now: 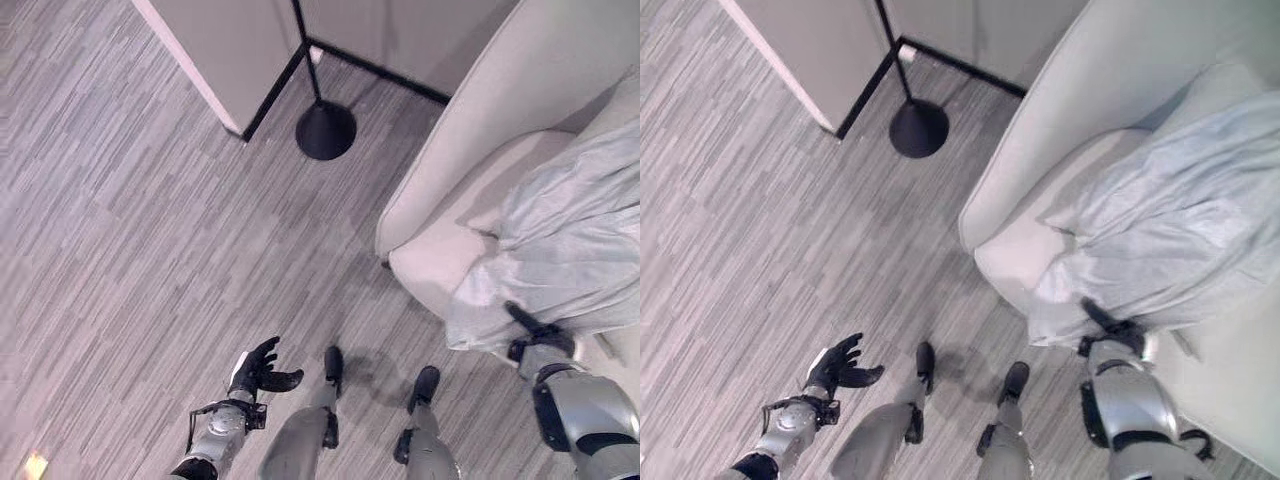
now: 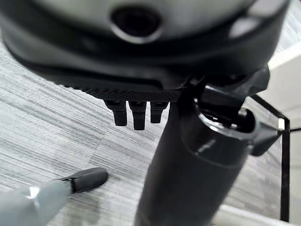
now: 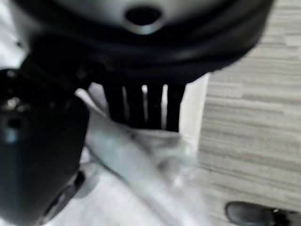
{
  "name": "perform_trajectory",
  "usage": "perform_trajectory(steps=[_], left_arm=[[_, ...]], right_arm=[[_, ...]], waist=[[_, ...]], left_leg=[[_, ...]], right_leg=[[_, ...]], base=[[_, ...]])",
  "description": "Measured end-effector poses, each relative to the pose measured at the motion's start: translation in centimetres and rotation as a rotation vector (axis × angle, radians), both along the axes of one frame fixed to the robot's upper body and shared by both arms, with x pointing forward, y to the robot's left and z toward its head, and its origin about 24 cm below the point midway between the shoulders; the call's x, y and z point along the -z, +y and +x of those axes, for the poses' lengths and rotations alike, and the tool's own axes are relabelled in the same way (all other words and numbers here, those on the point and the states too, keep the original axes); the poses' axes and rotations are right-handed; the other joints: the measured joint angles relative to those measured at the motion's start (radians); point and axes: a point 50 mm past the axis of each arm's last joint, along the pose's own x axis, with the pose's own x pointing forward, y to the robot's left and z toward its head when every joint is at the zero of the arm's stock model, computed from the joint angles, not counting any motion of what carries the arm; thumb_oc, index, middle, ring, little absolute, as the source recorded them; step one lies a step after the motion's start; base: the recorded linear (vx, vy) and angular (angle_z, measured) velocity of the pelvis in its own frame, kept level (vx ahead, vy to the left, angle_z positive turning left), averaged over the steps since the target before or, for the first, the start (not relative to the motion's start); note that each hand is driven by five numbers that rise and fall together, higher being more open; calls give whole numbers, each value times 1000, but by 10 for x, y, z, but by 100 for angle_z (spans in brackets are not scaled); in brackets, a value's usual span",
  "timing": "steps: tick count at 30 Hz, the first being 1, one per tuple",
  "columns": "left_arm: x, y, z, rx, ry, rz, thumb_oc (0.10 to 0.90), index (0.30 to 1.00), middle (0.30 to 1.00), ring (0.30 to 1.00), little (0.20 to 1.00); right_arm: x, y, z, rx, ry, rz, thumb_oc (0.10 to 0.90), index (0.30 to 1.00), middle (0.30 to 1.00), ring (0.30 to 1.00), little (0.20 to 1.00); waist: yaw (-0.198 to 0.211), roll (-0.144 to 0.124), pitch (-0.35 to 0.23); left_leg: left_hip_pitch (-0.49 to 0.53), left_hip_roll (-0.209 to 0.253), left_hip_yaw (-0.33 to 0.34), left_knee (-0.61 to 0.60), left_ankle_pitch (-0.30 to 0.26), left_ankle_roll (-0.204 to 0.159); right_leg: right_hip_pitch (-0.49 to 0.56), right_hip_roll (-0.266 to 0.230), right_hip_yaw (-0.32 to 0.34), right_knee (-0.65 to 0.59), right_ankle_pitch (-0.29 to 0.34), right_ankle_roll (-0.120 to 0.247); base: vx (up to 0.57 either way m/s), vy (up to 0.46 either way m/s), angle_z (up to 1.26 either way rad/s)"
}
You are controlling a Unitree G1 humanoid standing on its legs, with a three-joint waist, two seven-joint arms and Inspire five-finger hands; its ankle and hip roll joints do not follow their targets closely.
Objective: Hang the clothes on the sofa on the clothes rack.
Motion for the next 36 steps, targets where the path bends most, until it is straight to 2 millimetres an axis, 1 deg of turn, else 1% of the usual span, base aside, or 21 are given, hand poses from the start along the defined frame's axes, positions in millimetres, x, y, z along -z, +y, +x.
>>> perform_trajectory(steps=[1,2,5,6,7,11,14,15,16,18,19,21,22,24,26,27,28,29,30,31,36], left_arm=[[5,-1,-4,-1,28,5,800,900,900,900,900],[14,4,-14,-18,76,24,800,900,900,900,900],[27,16,-29,-83,158,55,800,900,900,900,900],[28,18,-28,-89,170,68,800,900,900,900,900],[28,18,-27,-91,169,71,800,900,900,900,900],[23,15,-21,-89,130,56,800,900,900,900,900],[16,11,-13,-107,85,32,800,900,900,900,900],[13,8,-10,-126,66,9,800,900,900,900,900],[8,10,-4,-152,31,4,800,900,900,900,900],[1,1,4,-124,-14,-2,800,900,900,900,900],[-3,-4,8,-126,-45,-19,800,900,900,900,900],[-3,-6,9,-128,-52,-21,800,900,900,900,900],[0,-6,6,-117,-36,-4,800,900,900,900,900],[7,0,-1,-139,2,17,800,900,900,900,900],[17,10,-16,-181,70,31,800,900,900,900,900],[24,15,-27,-192,110,48,800,900,900,900,900],[34,27,-49,-204,179,88,800,900,900,900,900],[36,29,-54,-200,196,100,800,900,900,900,900],[41,35,-68,-189,243,127,800,900,900,900,900],[42,35,-70,-179,254,133,800,900,900,900,900],[42,33,-72,-151,257,125,800,900,900,900,900]], right_arm=[[-11,-6,4,11,-41,1,400,300,300,300,300],[-15,-10,4,28,-63,3,400,300,300,300,300],[-30,-10,14,50,-174,72,400,300,300,300,300],[-28,-5,18,59,-224,109,400,300,300,300,300],[-26,-3,18,74,-254,139,400,300,300,300,300],[-23,6,23,114,-357,221,400,300,300,300,300],[-14,25,31,51,-483,269,400,300,300,300,300],[-9,40,32,-15,-545,289,400,300,300,300,300],[-5,71,33,-152,-672,367,400,300,300,300,300],[-5,104,39,-239,-729,454,400,300,300,300,300],[-20,135,41,-388,-810,497,400,300,300,300,300],[-38,164,45,-562,-889,512,400,300,300,300,300],[-60,173,53,-640,-959,491,400,300,300,300,300],[-87,173,52,-688,-1058,462,400,300,300,300,300],[-114,174,47,-760,-1154,414,400,300,300,300,300],[-123,175,47,-791,-1198,385,400,300,300,300,300],[-135,176,48,-814,-1250,364,400,300,300,300,300],[-139,175,47,-815,-1268,359,400,300,300,300,300],[-144,174,45,-817,-1301,348,400,300,300,300,300],[-144,175,46,-819,-1303,349,400,300,300,300,300],[-159,173,50,-846,-1311,316,400,300,300,300,300]], waist=[[2,28,14],[3,38,19],[-3,27,24],[-9,6,38],[-9,-4,44],[-21,-9,46],[-63,-26,45],[-83,-31,45],[-105,-44,51],[-118,-40,50],[-126,-32,51],[-130,-30,51],[-123,-34,48],[-111,-39,48],[-110,-45,47],[-112,-58,25],[-118,-80,-28],[-118,-87,-34],[-114,-118,-59],[-114,-125,-69],[-104,-118,-74]], left_leg=[[-10,0,-4,0,3,1],[-13,2,-3,0,3,0],[-78,7,0,0,8,-6],[-90,10,0,0,13,-11],[-90,12,0,0,14,-12],[-90,11,2,0,13,-18],[-87,15,11,0,16,-14],[-86,17,11,0,16,-15],[-75,24,35,0,17,-14],[-61,29,55,0,15,-14],[-45,36,63,0,14,-16],[-14,49,64,0,13,-18],[36,62,58,0,6,-34],[80,69,54,0,-1,-44],[143,72,55,0,-9,-52],[158,73,56,0,-13,-53],[171,78,56,0,-19,-57],[181,79,55,0,-21,-59],[203,85,55,0,-22,-59],[207,86,53,0,-22,-59],[280,87,44,-1,-28,-64]], right_leg=[[-8,1,-2,0,2,0],[-11,3,-1,0,2,0],[-80,8,1,0,5,-3],[-91,12,3,0,9,-8],[-92,12,4,0,7,-13],[-93,12,5,0,5,-10],[-96,17,13,0,14,-12],[-96,24,19,1,14,-12],[-99,26,35,2,26,-15],[-98,38,57,8,28,-17],[-88,44,64,8,28,-18],[-59,51,62,8,28,-19],[-5,63,59,8,15,-26],[42,68,55,8,1,-25],[104,72,54,7,-7,-27],[118,72,56,7,-13,-26],[130,77,55,7,-20,-24],[140,79,55,7,-22,-25],[163,84,53,7,-28,-28],[168,84,53,4,-29,-30],[249,84,36,0,-40,-28]], base=[[14,61,7],[14,68,-2],[5,25,-4],[0,0,0],[0,0,0],[1,2,-1],[3,4,-8],[0,-17,-29],[9,-14,-37],[15,-33,-40],[35,-55,-24],[56,-61,-6],[110,-95,6],[111,-82,5],[44,-43,-3],[66,-63,-6],[62,-78,-3],[51,-99,0],[45,-88,2],[25,-69,2],[12,-40,7]])
